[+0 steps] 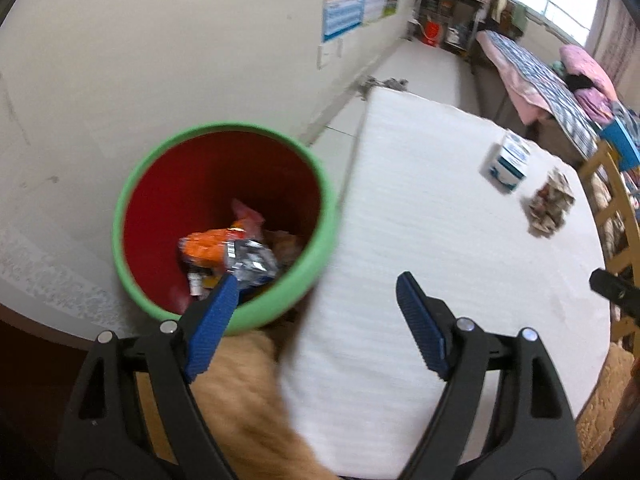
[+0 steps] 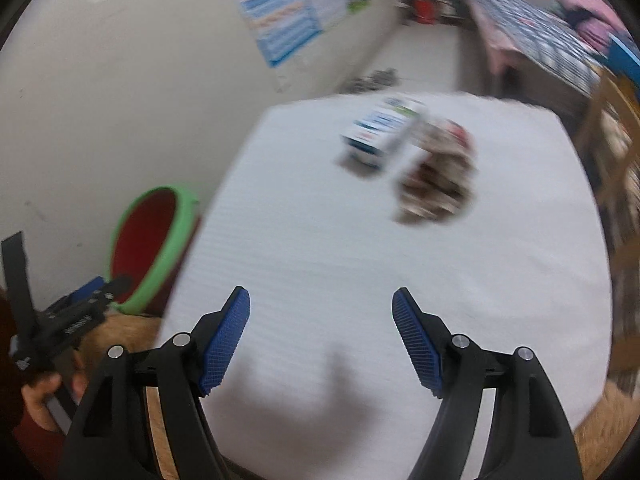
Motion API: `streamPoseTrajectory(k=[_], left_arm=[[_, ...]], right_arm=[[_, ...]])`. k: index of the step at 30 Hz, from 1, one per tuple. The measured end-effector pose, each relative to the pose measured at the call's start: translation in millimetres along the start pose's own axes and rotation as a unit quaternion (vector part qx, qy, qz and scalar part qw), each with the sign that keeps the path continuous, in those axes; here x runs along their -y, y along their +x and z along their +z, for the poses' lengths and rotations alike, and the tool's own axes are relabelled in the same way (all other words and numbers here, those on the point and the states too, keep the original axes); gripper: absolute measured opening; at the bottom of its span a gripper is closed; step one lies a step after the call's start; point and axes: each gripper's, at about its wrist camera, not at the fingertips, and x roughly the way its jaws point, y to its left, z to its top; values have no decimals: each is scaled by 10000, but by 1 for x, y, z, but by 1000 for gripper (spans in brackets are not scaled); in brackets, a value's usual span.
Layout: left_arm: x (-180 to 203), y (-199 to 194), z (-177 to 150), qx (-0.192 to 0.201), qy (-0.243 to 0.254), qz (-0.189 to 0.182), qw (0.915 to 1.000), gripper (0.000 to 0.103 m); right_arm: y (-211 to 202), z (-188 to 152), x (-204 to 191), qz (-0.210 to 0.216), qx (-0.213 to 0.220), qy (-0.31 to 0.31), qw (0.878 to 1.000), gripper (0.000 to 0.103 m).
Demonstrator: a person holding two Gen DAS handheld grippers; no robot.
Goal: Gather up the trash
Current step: 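Grasp the white milk carton with the left tool while the right tool grasps the crumpled newspaper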
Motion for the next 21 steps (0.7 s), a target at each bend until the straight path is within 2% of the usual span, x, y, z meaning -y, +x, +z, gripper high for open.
streamPoseTrajectory(k=[6,11,15,21], left_arm=[[40,0,-4,-52,338,-194,9992,78],[71,-1,-1,11,540,-355,9979,78],[95,3,6,22,564,-550,9969,78],[130,13,18,-11,626,-841,9945,78]], right_arm=[[-5,-21,52,-320,-47,513,9982,71],[-15,-17,88,-524,121,727,9959,71],[-14,2,109,-527,251,835,9948,71],[10,56,110,-72,465,865,9951,74]])
